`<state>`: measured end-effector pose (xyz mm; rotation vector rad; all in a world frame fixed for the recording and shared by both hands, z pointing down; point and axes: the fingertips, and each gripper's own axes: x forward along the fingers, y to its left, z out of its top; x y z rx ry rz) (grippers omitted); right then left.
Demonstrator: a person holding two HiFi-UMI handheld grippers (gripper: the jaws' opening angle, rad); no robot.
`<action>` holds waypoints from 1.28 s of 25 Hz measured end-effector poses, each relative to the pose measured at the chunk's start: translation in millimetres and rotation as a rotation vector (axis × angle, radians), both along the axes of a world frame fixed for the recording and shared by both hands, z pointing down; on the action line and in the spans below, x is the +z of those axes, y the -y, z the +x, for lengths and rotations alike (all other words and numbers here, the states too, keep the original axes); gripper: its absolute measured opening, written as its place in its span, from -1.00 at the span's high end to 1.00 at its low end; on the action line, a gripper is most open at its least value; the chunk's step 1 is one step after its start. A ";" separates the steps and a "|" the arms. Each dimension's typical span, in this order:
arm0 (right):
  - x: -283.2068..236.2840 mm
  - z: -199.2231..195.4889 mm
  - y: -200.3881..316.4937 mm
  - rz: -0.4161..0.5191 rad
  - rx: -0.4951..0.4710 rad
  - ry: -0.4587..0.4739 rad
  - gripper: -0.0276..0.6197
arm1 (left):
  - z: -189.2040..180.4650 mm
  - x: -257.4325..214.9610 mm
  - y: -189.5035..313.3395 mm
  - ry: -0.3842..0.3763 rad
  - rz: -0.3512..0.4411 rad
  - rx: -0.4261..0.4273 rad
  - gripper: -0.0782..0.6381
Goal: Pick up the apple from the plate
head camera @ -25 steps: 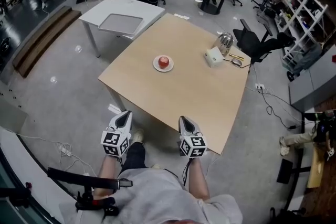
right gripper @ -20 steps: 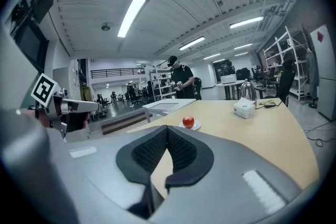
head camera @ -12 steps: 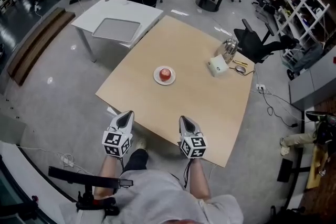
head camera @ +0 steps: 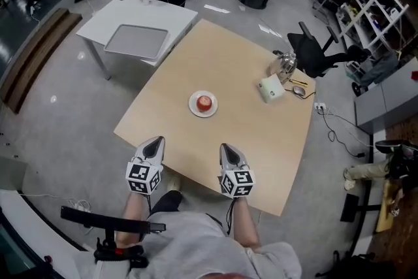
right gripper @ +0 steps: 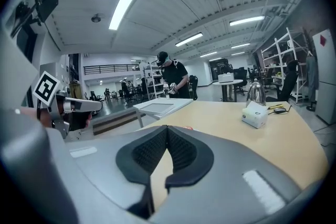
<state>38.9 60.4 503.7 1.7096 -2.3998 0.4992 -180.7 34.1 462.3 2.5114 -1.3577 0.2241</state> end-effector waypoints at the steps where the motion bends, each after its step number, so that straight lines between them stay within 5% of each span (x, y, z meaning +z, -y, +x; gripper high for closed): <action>1: 3.4 -3.6 10.3 -0.002 0.006 -0.003 0.90 | -4.0 4.5 11.3 -0.002 -0.004 0.005 0.73; 18: 26.4 -34.7 96.8 -0.025 0.091 -0.050 0.90 | -23.5 47.7 100.2 -0.007 -0.078 0.110 0.73; 32: 59.2 -25.9 153.5 -0.061 0.066 -0.069 0.90 | -19.0 85.4 123.8 0.014 -0.161 0.097 0.73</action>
